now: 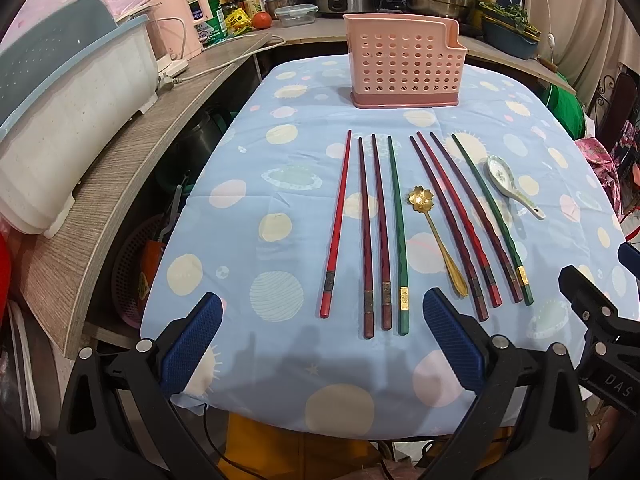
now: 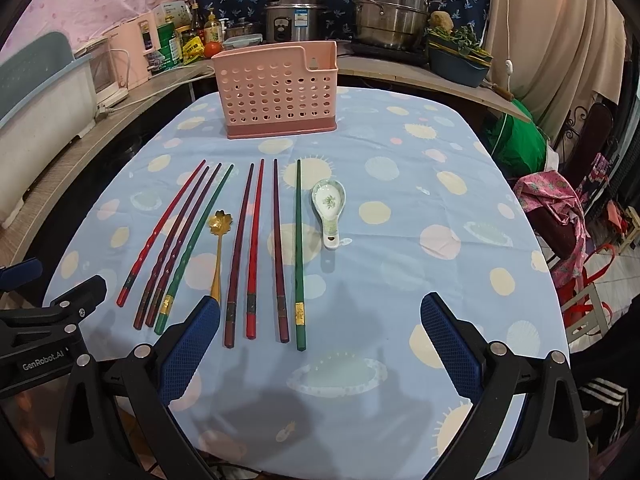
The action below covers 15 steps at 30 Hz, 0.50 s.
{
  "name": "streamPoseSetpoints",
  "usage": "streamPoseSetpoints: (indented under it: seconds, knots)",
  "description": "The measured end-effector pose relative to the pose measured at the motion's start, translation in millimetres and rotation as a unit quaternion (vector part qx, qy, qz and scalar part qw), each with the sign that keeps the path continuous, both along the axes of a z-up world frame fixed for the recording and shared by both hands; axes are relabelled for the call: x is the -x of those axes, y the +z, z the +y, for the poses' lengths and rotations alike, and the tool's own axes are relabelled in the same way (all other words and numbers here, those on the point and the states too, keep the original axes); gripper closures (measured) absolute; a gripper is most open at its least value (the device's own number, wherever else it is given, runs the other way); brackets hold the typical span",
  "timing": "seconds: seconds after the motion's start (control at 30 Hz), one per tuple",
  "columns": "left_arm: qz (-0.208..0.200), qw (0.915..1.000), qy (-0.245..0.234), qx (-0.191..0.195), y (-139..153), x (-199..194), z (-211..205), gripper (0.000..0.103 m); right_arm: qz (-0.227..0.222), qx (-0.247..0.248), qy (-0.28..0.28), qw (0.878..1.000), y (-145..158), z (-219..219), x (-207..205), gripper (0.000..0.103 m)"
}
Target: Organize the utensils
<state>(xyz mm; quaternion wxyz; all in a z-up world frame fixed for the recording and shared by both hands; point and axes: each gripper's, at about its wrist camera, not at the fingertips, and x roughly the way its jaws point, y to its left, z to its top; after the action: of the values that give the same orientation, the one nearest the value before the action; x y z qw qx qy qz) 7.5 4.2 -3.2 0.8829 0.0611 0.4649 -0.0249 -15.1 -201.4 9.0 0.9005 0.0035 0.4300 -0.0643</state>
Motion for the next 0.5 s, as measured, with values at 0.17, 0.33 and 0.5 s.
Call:
streamPoseSetpoints:
  seconds: [0.17, 0.33, 0.5]
  knots:
    - [0.0, 1.0, -0.003, 0.0, 2, 3, -3, 0.007, 0.0, 0.0, 0.0, 1.0, -1, 1, 2, 0.007]
    - [-0.001, 1.0, -0.004, -0.001, 3, 3, -3, 0.007, -0.001, -0.004, 0.0, 1.0, -2, -4, 2, 0.007]
    - [0.0, 1.0, -0.003, 0.0, 3, 5, -3, 0.007, -0.001, -0.007, -0.001, 1.0, -3, -6, 4, 0.007]
